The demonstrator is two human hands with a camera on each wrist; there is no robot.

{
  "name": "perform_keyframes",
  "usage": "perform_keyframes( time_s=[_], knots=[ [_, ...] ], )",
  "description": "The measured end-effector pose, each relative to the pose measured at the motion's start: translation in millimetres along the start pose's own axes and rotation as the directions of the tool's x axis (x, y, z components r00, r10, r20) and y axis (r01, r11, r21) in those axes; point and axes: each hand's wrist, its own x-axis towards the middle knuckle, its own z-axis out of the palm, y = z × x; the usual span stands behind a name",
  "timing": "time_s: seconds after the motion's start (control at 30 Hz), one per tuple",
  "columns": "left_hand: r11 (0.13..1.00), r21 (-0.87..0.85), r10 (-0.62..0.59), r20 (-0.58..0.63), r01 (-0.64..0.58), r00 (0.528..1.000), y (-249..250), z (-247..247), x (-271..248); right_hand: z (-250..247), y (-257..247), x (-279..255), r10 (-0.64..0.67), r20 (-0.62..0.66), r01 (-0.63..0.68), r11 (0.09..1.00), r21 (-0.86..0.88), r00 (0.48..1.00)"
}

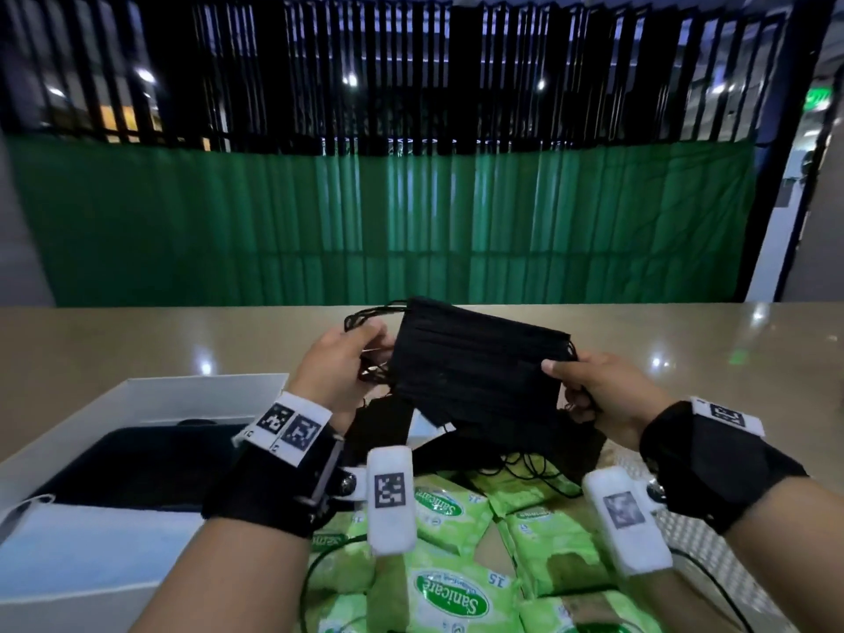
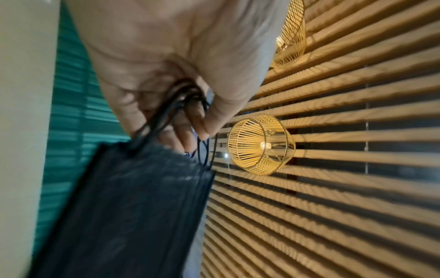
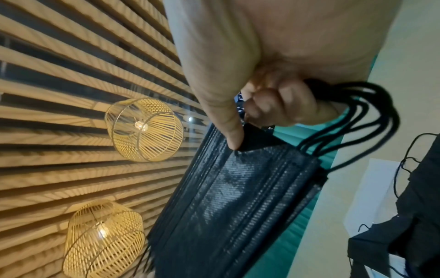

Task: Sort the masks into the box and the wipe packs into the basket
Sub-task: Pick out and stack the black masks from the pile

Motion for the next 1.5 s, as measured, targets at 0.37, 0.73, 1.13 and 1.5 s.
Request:
perform_keyframes(
  time_s=[0.37, 0.73, 1.13, 1.5],
  knots=[
    [0.964, -0.232, -0.100, 0.149, 0.133, 0.984, 99.6, -27.9, -23.2, 8.6, -20.1, -17.3, 0.066, 0.189, -0.095, 0.984, 0.150, 0.980],
    [0.846, 0.516, 0.075, -0.368, 0.136, 0.927, 163.3, -132.8, -23.2, 133.7, -50.6, -21.0, -0.114, 0.507, -0.041, 0.958, 0.285, 0.855],
    [0.546, 0.687, 0.009, -0.577, 0.479, 0.817, 158.9, -210.1, -19.6, 256.7, -36.0, 7.8, 0.123, 0.625, -0.052, 0.990, -0.132, 0.771],
    [0.148, 0.782, -0.082, -0.601, 0.606, 0.795, 122.4, -223.1, -20.6, 247.8, -14.6, 21.6, 0.129, 0.562, 0.087, 0.936, -0.342, 0.817]
  ],
)
